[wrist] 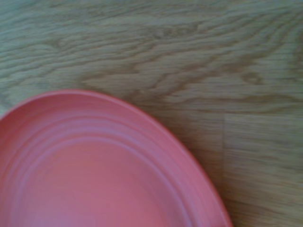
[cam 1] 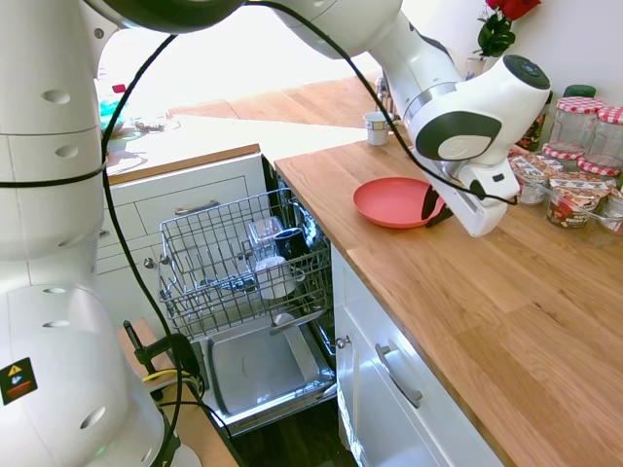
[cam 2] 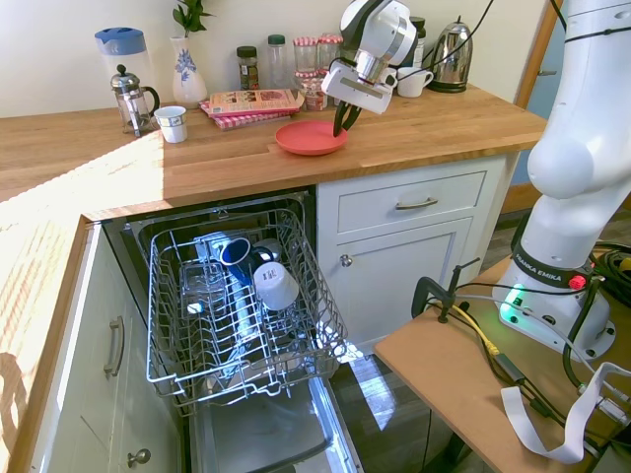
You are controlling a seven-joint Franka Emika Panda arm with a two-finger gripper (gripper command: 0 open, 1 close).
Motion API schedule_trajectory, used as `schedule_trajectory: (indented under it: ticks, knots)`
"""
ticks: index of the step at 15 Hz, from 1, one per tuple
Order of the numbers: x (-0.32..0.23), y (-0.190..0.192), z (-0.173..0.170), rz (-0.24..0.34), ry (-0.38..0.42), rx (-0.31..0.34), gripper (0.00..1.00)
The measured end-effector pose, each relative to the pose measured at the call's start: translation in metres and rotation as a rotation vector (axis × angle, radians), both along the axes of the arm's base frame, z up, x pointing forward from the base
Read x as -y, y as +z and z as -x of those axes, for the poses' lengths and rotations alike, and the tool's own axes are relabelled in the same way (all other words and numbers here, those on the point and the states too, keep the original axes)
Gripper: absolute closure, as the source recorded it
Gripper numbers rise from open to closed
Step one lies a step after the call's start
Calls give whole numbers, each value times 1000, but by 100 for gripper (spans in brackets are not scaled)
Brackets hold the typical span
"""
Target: Put the plate in the dishwasher
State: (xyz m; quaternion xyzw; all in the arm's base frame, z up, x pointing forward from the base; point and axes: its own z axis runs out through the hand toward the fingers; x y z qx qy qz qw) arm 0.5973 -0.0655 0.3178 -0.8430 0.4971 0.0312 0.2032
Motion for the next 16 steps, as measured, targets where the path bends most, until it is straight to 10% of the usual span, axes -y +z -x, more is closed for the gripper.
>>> schedule_trajectory:
  ticks: [8,16]
  knots:
    - [-45,30,0,87,97,50,100]
    - [-311,254,90,520,349,192,100]
